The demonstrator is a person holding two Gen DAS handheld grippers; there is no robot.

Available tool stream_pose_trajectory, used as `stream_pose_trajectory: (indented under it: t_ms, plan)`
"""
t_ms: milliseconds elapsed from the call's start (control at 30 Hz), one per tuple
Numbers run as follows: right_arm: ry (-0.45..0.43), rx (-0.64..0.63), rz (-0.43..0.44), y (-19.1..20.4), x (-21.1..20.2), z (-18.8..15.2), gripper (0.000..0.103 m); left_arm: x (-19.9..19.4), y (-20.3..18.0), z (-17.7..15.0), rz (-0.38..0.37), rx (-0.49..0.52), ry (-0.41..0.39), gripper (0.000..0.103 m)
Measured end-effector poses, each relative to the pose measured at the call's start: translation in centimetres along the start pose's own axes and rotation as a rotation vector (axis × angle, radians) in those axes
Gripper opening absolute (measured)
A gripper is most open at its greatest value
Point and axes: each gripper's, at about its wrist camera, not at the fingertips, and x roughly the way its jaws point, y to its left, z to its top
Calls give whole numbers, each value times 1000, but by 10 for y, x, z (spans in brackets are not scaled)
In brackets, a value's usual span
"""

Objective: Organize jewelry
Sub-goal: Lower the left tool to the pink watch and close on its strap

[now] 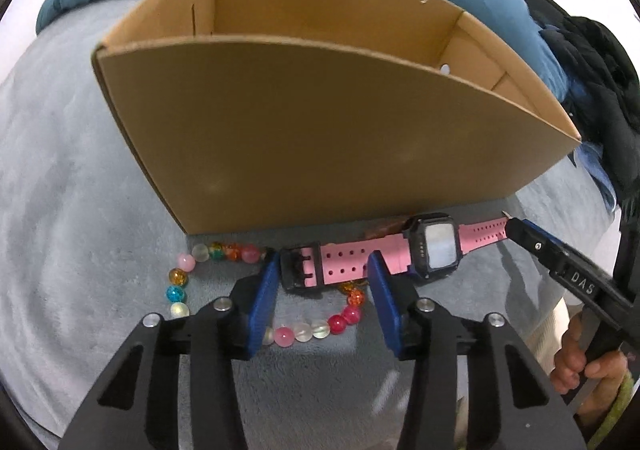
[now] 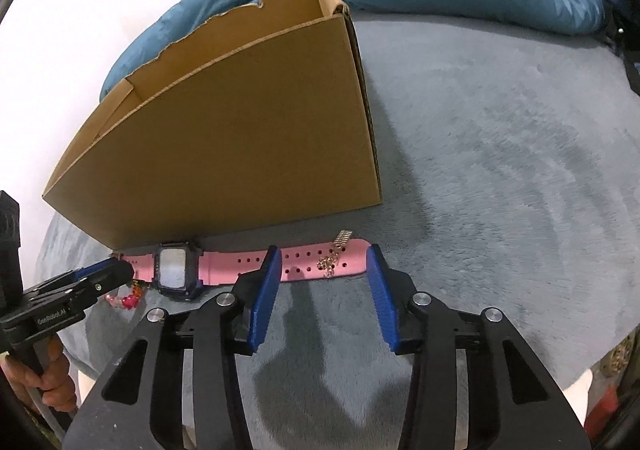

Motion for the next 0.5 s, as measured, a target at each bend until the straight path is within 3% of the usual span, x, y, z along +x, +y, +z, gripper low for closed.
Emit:
stream_pose_trajectory:
  t_ms: [100, 200, 367, 500]
  plan:
    - [4, 6, 7, -5, 2, -1, 41, -6, 5, 0, -35, -24, -9, 40]
    - [4, 12, 18, -9, 4, -3, 41, -18, 10, -2, -145, -51, -32, 40]
    - [4, 19, 30, -12, 5, -4, 41, -14, 11, 0, -104, -62, -21, 39]
    - [1, 11, 26, -15, 2, -6, 39, -20, 1, 3, -90, -19, -51, 17]
